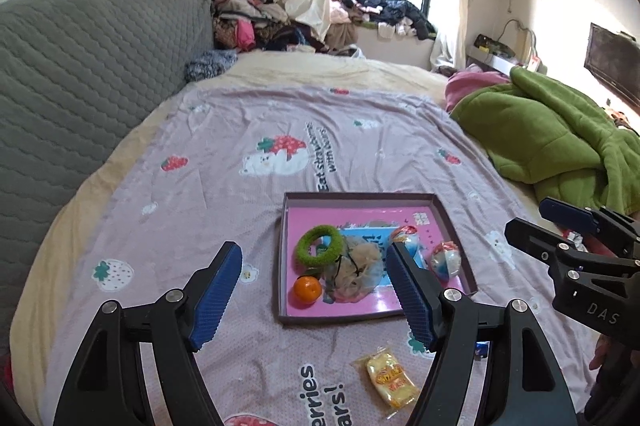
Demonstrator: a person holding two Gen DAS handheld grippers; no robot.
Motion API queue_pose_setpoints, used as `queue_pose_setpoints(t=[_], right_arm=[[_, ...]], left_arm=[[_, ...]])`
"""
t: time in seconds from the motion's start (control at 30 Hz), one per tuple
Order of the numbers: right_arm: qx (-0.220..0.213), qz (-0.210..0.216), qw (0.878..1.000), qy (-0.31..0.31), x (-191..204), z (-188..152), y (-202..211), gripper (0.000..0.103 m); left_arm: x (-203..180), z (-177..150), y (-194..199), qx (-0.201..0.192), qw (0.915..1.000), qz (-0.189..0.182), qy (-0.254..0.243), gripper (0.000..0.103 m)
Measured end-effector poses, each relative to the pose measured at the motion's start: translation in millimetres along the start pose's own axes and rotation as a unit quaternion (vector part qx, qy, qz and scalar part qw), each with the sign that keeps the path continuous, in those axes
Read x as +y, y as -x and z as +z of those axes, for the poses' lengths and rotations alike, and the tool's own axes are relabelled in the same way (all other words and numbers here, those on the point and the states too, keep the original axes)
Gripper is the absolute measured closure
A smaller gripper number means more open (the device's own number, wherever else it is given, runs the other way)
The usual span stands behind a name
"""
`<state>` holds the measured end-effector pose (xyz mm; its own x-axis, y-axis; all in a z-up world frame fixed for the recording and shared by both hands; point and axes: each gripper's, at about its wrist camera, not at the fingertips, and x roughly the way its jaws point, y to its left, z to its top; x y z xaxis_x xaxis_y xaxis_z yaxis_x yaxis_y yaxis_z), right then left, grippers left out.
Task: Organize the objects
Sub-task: 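Withdraw both tools from the box toward the yellow and blue packets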
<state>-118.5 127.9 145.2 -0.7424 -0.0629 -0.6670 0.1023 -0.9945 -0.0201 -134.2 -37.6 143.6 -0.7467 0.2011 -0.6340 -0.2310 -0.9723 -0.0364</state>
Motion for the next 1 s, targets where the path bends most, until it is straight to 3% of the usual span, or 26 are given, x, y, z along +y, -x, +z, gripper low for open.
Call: queue_pose_setpoints(t=[0.5, 1.0], right_arm=[[-0.007, -0.018, 1.000, -0.011, -12.0, -26.2, 42.1, 0.044], [0.038, -0.027, 0.999, -0.014, -30.7, -107.9, 27.8, 0.044]], left_arm=[[-25.1, -18.3, 44.6, -0.003, 0.9998, -0.004, -0.018, 0.027], [-56.4, -82.6, 28.3, 0.046, 0.9985, -0.016, -0.024, 0.027]])
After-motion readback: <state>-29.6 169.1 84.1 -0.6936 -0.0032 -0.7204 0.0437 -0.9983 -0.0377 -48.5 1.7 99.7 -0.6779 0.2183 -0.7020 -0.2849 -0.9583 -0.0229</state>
